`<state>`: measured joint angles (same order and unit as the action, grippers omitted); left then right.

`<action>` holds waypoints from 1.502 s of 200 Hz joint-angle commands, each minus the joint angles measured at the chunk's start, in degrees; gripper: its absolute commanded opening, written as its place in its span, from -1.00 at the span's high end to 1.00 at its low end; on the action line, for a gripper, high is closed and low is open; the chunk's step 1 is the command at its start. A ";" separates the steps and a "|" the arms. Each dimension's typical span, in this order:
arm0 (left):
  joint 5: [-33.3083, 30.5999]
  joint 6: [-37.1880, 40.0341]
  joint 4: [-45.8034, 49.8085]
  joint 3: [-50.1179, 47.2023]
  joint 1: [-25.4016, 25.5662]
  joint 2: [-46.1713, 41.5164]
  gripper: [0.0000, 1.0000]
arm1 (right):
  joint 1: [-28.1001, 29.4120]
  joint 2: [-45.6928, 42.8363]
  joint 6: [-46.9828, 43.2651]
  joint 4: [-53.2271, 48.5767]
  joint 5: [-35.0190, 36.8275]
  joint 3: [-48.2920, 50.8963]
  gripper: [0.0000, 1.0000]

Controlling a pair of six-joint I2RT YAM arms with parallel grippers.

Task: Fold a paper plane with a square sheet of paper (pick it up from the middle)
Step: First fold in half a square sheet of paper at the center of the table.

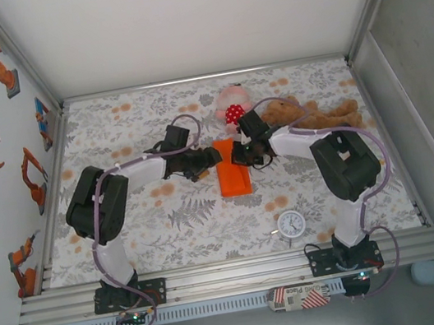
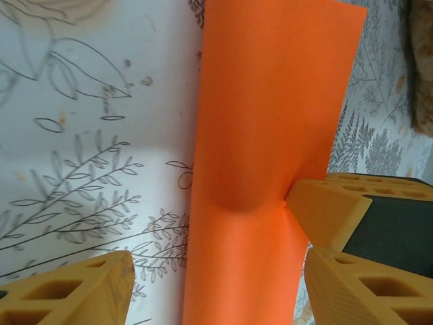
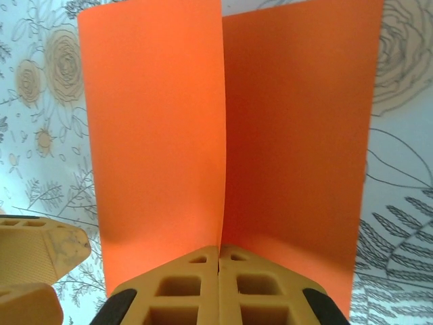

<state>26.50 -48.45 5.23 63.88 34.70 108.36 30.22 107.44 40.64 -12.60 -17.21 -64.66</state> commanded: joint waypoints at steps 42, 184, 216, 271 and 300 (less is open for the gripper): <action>-3.55 1.44 9.71 7.94 2.89 4.54 -0.09 | -0.34 -3.45 0.74 -0.99 3.82 2.61 1.00; -6.47 2.08 16.98 13.02 4.21 13.04 0.23 | -2.50 -9.30 3.43 -0.22 6.52 6.35 0.63; -8.40 3.45 19.75 14.46 4.74 16.56 0.25 | -4.23 -14.32 3.87 -0.12 9.62 8.99 0.39; -12.16 -0.66 22.66 14.68 5.06 20.20 0.28 | -6.00 -14.97 3.78 0.27 7.27 10.48 -0.03; -12.50 -3.50 23.11 15.62 5.37 22.61 0.25 | -6.58 -13.73 3.55 1.62 5.26 11.04 -0.04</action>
<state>20.18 -48.95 25.19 82.37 38.44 121.12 24.34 92.66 44.31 -12.53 -10.46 -54.61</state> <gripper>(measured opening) 0.365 0.525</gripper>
